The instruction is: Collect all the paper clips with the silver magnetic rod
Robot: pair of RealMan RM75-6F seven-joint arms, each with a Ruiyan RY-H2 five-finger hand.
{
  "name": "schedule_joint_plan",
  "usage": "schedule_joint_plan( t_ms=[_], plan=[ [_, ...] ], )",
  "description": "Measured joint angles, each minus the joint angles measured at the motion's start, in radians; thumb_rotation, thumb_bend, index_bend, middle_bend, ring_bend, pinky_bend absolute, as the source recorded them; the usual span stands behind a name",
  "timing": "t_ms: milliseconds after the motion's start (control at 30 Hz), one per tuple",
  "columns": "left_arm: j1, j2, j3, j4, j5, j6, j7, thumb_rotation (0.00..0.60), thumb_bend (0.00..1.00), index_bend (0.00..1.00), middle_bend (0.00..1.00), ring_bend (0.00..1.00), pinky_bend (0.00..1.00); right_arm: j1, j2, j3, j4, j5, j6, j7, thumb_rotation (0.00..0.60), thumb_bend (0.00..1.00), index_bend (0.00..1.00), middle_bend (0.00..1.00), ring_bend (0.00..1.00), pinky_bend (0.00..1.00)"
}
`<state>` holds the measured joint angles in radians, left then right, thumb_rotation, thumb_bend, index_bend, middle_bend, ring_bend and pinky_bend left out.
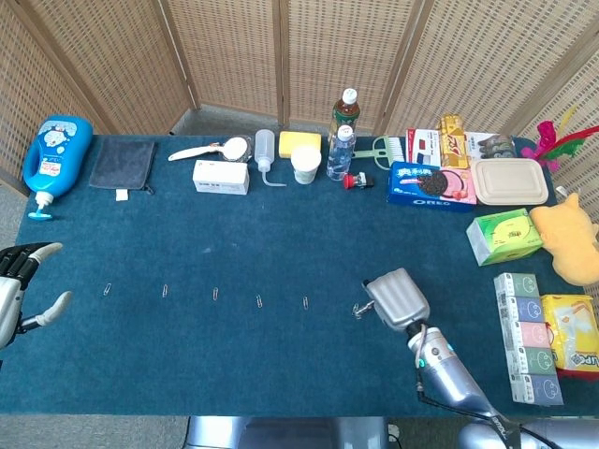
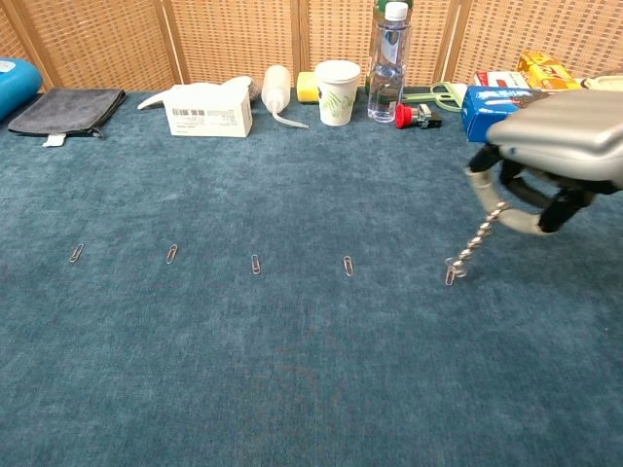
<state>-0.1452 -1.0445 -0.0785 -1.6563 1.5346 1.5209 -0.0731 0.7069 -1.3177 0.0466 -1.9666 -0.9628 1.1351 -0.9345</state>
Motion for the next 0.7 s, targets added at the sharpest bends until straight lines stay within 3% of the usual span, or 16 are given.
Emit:
schedule_joint_plan(
  t_ms=[300,700],
  plan=[
    [0.008,-0.002,0.004,0.019,-0.004,0.002,-0.019,0.057,0.36,0.18,0.21,0.17,0.15,0.028,-0.06,-0.005,0.039,0.03,-0.005,-0.022,0.6,0.51,0.64,0.81,0.83,0.63],
    [0.008,-0.007,0.003,0.024,-0.005,0.0,-0.021,0.058,0.36,0.18,0.21,0.17,0.15,0.035,-0.074,-0.019,0.075,0.047,0.007,-0.021,0.6,0.51,0.64,0.81,0.83,0.63]
  ],
)
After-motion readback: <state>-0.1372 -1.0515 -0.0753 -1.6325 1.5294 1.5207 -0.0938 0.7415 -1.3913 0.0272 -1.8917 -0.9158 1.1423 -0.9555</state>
